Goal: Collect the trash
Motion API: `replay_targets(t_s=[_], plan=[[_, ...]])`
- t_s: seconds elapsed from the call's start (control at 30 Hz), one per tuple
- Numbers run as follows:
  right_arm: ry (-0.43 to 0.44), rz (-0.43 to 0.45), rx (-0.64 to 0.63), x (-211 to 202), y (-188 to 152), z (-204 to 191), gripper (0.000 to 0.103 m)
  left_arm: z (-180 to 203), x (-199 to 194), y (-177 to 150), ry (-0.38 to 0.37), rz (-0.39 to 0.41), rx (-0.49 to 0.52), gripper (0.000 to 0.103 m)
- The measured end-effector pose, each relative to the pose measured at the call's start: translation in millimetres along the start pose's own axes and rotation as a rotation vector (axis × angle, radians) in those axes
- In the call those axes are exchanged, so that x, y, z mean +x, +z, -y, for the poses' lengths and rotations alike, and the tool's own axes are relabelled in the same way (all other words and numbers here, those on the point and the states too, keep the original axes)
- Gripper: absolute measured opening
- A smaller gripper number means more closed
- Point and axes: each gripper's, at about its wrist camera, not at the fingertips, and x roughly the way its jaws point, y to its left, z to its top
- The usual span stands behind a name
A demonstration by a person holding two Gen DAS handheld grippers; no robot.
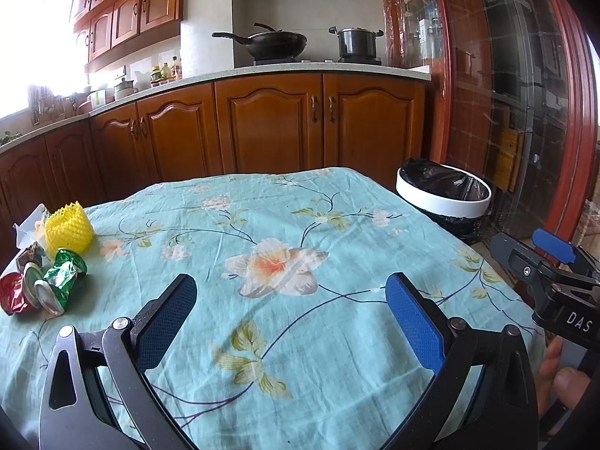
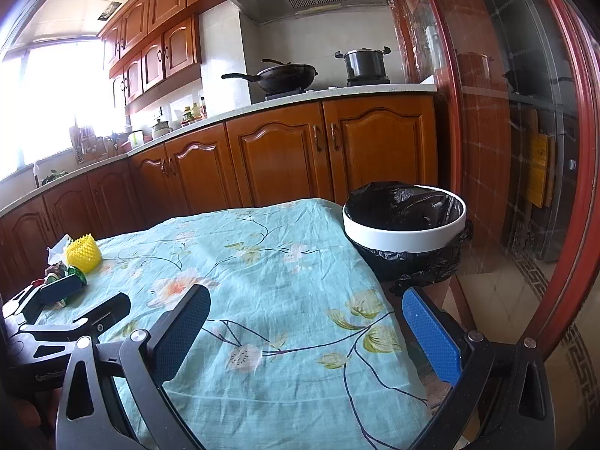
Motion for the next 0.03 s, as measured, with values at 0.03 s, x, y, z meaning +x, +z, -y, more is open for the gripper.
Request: replay_targets(t_s=[0.03], plan=[[0.000,-0.001,0.001,0.4,-0.2,0.8,0.103,-0.4,0.5,-0.1,-0.004,-0.002,-0.002,0.103]])
